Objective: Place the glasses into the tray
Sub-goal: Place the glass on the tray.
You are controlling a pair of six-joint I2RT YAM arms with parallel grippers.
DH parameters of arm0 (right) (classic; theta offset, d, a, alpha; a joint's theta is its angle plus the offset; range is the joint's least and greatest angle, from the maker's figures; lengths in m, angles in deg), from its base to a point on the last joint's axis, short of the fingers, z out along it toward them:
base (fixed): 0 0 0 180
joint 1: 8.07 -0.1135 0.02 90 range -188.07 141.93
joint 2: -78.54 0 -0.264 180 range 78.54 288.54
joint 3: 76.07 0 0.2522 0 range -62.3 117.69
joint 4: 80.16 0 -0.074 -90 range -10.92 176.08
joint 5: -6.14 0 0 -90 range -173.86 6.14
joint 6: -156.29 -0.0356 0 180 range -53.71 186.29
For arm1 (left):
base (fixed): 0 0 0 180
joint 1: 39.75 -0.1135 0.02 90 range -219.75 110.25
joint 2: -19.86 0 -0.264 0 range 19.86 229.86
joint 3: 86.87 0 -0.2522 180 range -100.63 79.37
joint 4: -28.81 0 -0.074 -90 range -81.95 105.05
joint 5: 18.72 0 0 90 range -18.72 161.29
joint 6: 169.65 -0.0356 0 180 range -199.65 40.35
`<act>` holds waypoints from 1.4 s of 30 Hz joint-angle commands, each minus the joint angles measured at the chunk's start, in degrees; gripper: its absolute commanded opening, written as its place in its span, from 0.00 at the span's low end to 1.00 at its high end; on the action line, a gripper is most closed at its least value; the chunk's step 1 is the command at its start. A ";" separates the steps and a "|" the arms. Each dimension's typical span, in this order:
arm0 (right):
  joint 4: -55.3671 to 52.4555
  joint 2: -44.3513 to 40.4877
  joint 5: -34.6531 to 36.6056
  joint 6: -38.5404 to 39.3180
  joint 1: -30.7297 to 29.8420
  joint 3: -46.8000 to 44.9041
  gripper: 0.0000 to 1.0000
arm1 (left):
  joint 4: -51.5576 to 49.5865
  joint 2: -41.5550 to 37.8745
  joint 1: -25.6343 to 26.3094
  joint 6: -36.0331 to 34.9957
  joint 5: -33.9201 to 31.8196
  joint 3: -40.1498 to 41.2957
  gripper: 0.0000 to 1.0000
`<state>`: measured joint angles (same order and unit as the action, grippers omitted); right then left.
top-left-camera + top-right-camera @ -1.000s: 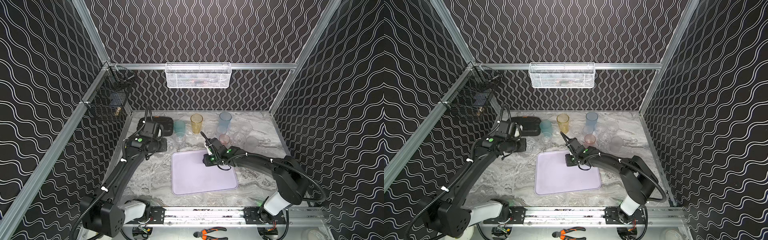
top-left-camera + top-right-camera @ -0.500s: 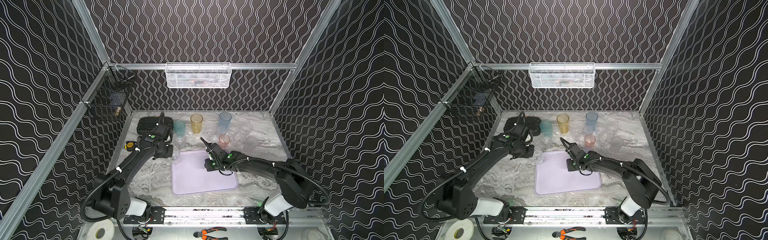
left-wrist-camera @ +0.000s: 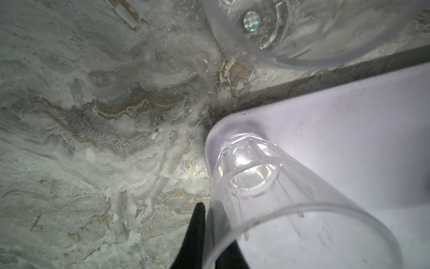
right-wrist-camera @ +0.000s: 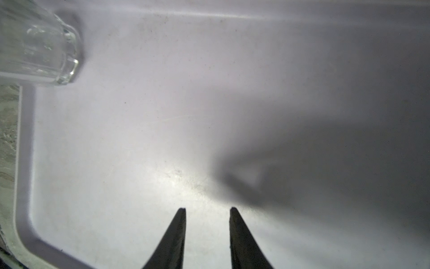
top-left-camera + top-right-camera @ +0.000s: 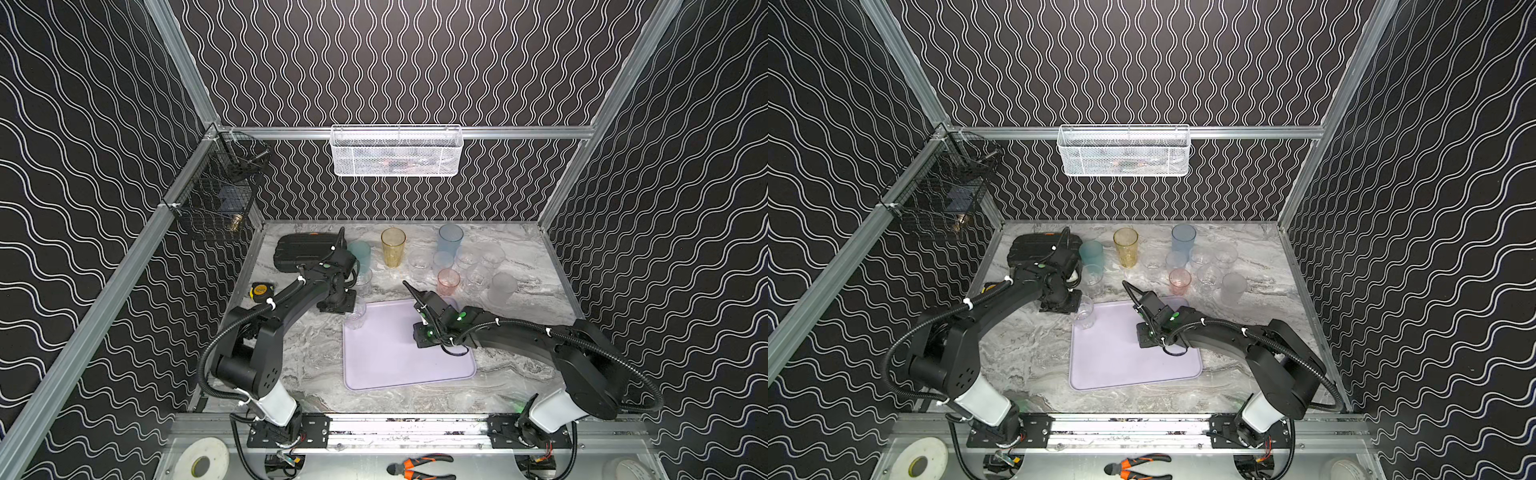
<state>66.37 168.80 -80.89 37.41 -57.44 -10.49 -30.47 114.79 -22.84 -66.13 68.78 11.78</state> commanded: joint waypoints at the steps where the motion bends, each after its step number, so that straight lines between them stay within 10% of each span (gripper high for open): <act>1: -0.33 -0.09 1.38 0.00 -0.03 0.13 0.34 | 1.04 1.22 0.06 -1.52 -1.27 -0.92 0.00; 20: -6.96 2.23 9.61 6.03 6.42 0.03 0.34 | 0.80 -3.14 0.06 -2.09 2.02 -3.03 0.45; 42: -8.52 -3.70 12.47 3.12 19.14 -12.54 0.35 | 15.06 -16.90 -3.36 2.73 -3.12 2.60 0.59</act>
<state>67.23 164.99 -69.83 41.69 -39.65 -21.90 -20.11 98.66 -25.01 -65.94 65.77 13.46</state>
